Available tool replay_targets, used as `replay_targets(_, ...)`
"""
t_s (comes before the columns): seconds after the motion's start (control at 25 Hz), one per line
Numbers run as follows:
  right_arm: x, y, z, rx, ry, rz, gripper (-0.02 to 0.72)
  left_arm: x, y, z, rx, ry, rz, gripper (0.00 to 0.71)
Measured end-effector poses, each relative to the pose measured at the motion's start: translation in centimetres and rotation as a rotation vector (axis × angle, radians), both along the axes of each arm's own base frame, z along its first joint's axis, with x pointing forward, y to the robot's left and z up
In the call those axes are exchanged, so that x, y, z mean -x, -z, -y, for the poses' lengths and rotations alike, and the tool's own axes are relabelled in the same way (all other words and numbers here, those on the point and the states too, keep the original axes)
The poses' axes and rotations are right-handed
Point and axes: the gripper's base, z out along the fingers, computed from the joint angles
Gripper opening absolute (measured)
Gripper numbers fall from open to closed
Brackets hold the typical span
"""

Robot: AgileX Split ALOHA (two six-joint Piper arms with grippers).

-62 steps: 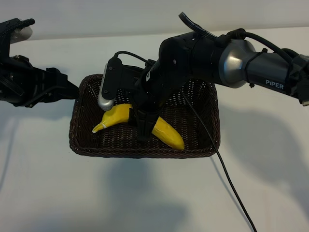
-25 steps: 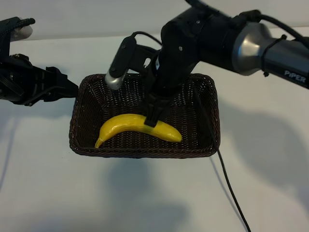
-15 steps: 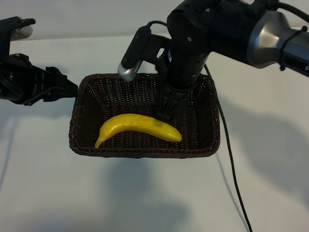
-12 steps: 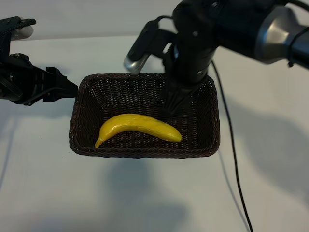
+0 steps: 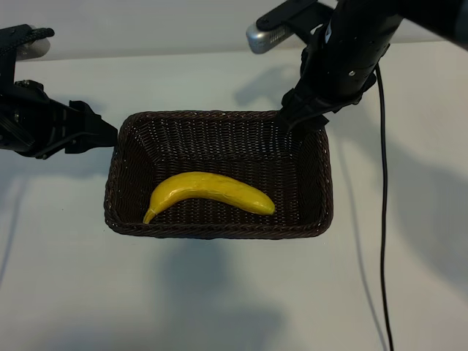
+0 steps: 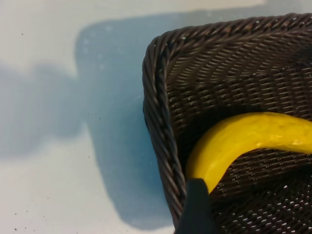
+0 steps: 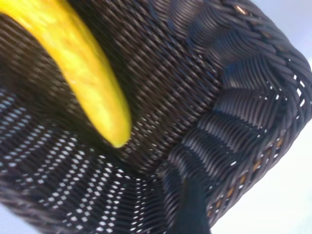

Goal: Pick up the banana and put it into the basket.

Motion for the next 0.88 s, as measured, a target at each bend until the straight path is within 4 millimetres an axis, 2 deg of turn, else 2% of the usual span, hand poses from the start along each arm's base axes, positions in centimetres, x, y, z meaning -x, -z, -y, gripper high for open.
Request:
replay_targets(0.24,1.0,-1.3,0.0,-0.057,-0.006,-0.035,0.602,0.0,0.0,0.0,-0.001,0.001,0.0,0.597)
replay_targets(0.88,1.3,-1.4,-0.3,-0.083,-0.029,-0.067,0.599,0.0,0.0,0.0,0.0,0.0,0.001,0.597)
